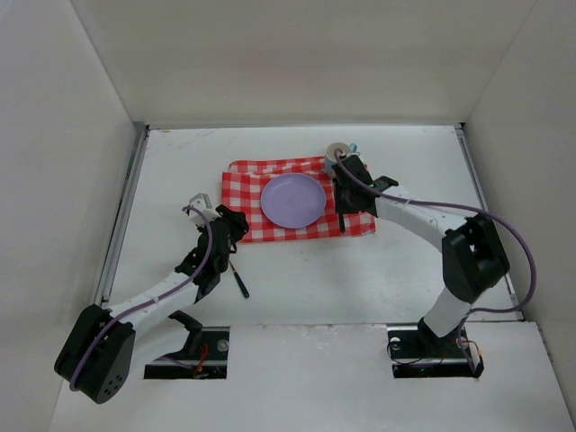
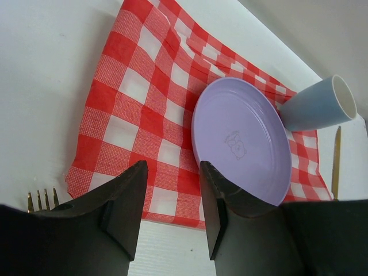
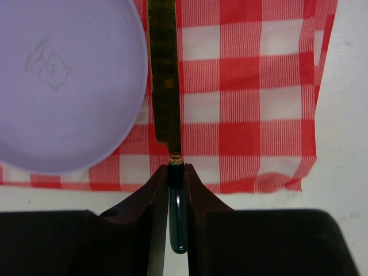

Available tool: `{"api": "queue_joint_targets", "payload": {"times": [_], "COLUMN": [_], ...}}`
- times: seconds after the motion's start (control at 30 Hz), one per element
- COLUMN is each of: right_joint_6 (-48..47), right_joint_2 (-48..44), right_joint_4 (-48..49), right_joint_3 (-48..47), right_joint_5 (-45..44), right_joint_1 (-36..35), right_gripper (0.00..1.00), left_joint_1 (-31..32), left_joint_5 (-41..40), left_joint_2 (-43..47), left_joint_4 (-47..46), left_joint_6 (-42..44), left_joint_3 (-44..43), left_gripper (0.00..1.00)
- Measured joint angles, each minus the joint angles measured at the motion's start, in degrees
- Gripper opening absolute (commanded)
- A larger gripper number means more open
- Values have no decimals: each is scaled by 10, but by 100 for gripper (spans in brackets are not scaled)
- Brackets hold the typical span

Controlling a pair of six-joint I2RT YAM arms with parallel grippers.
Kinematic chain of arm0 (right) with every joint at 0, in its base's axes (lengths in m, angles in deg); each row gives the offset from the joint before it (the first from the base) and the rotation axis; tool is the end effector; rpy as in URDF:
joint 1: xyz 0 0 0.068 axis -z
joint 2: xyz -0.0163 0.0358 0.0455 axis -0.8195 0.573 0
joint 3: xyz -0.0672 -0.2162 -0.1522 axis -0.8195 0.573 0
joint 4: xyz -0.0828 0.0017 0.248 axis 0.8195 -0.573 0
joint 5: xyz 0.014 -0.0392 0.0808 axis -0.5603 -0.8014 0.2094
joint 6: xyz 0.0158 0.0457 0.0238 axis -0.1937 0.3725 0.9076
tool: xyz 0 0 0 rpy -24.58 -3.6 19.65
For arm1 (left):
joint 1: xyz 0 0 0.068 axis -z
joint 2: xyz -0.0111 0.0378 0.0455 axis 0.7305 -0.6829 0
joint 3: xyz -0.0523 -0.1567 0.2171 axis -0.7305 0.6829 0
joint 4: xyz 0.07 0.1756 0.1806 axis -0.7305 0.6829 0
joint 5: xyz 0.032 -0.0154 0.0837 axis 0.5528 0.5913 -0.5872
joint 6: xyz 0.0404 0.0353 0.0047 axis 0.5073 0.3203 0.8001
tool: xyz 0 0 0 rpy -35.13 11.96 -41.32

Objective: Set the dinner table for one person

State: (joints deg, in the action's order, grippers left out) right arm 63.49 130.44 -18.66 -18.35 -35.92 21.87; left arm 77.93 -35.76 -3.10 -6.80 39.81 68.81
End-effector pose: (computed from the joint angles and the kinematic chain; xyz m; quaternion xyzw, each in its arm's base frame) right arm 0.3033 0.1879 0.2394 -0.0283 0.9411 0.0522 0.3328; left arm 0.1899 -0.0953 0.2069 -0.2185 0.7333 -0.2216 0.6045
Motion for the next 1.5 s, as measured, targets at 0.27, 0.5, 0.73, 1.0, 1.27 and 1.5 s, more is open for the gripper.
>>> {"api": "queue_joint_targets", "payload": {"times": [0.27,0.5,0.73,1.0,1.27,1.5], "right_joint_6": [-23,-23,-21,-14,-2,-6], "right_joint_2": [62,90,119,126,113,-16], "right_joint_4": [21,45,59,82,91,88], "right_joint_3": [-23,-23,-23,-3,10,53], "right_joint_5": [21,37,50,51,50,32], "right_joint_1": [17,36,46,46,45,34], "right_gripper": [14,14,16,19,54,63], "left_joint_1": [0,0,1,2,3,5], "left_joint_5": [0,0,0,0,-1,-13], "left_joint_2": [-7,-11,-12,-14,-19,-22], "left_joint_4": [0,0,0,0,0,50], "left_joint_6": [0,0,0,0,0,2], "left_joint_3": [0,0,0,0,0,-20], "left_gripper": [39,39,39,39,41,43]}}
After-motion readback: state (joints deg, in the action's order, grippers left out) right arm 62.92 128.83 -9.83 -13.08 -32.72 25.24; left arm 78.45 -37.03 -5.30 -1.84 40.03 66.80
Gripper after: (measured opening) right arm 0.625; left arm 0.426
